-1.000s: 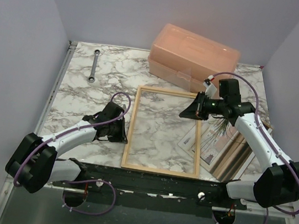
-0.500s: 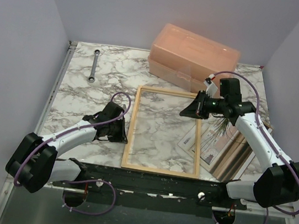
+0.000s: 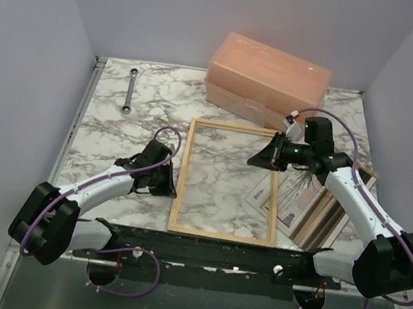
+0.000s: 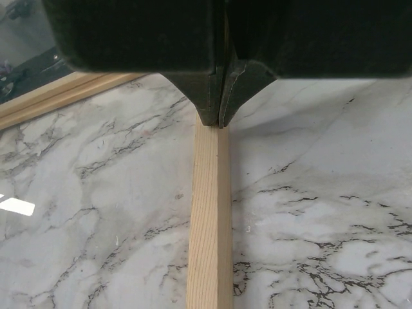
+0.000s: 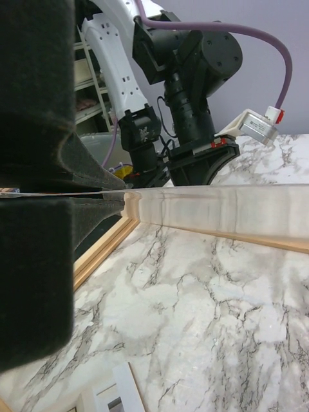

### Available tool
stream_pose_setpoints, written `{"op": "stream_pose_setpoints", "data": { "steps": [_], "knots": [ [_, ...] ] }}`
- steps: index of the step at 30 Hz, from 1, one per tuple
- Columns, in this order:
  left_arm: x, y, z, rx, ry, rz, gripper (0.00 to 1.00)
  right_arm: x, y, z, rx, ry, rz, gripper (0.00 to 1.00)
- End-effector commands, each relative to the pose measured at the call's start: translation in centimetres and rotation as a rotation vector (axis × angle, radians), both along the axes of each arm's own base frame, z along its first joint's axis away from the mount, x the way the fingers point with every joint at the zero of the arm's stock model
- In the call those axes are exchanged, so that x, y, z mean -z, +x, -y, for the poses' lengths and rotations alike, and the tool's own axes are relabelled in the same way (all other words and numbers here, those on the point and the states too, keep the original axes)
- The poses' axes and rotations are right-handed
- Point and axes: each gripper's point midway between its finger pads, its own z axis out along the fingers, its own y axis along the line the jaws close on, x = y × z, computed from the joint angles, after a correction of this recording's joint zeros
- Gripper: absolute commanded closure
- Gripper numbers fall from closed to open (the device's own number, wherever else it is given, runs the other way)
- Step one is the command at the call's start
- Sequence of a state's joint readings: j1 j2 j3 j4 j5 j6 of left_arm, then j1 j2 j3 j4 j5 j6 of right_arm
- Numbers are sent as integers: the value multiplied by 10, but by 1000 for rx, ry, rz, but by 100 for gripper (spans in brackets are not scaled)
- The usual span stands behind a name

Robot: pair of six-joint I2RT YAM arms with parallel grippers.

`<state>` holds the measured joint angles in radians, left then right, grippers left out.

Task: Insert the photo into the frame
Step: Place the photo frame item in the photo frame.

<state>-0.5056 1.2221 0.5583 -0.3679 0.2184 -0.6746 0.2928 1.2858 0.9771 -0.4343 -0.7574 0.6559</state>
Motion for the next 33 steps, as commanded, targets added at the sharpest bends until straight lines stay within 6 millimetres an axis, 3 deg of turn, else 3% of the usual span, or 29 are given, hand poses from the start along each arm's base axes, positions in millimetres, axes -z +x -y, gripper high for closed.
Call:
{"op": "stream_pose_setpoints", "data": {
  "steps": [1,16,33],
  "knots": [
    [31,-23,-23,-1,119,-99,100,-9,-10,-4,-27,34,5,100],
    [32,-23,-22,2,123,-104,100,-33,-8,-11,-37,95,2,100],
    [33,-23,-22,3,126,-106,100,-24,-15,-6,-11,73,-36,100]
  ]
}}
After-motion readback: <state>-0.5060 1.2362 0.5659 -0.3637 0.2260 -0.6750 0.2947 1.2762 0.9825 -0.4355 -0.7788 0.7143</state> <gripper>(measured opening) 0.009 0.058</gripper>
